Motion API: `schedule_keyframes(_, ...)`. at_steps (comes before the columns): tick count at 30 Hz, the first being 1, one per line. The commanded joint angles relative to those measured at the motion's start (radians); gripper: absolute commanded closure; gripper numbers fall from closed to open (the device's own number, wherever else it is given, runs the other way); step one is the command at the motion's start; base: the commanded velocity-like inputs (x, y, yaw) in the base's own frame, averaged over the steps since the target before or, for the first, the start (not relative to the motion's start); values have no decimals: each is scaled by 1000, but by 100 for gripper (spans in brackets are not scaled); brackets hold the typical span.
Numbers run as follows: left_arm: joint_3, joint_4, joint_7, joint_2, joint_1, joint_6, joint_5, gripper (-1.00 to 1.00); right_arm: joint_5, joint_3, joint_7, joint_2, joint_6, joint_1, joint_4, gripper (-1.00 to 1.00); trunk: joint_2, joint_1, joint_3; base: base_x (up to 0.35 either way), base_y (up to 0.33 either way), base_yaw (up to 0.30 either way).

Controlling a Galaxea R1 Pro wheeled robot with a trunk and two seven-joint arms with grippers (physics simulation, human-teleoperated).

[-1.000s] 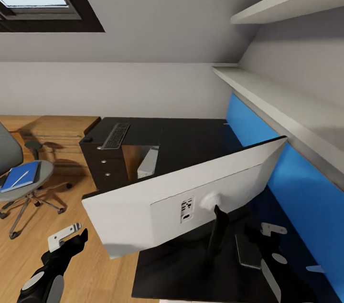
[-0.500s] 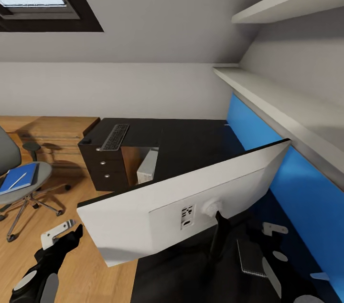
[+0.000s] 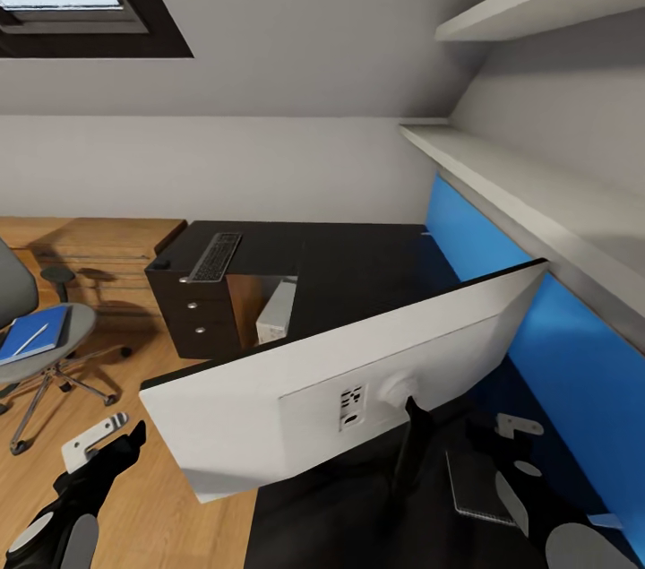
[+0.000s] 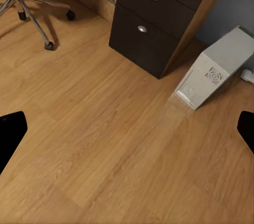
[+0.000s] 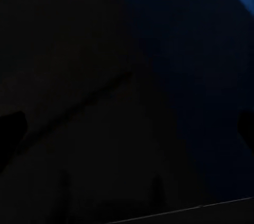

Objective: In the bedroom, organize the workspace by keeping the computer under the desk, ensuring the monitor is on the desk, placing the keyboard on the desk next to the monitor, placing the mouse on the desk next to the keyboard, moving the folder from the swivel chair onto the desk next to the mouse, stacking the notebook on top of the folder with the pen on top of the notebook, and positioning the swivel chair next to the desk.

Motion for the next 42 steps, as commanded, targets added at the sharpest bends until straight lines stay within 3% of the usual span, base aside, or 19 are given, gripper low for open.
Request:
schedule_keyframes(1, 1, -2, 5, -1, -1, 5, 11, -100, -6, 0, 0, 0, -4, -1, 1, -100, -9, 4, -5, 0, 0, 0)
schedule_keyframes(42, 5, -2, 5, -1, -1, 4, 11, -100, -6, 0, 0, -3, 3, -7, 23, -100, -296, 162, -134, 0, 0, 0)
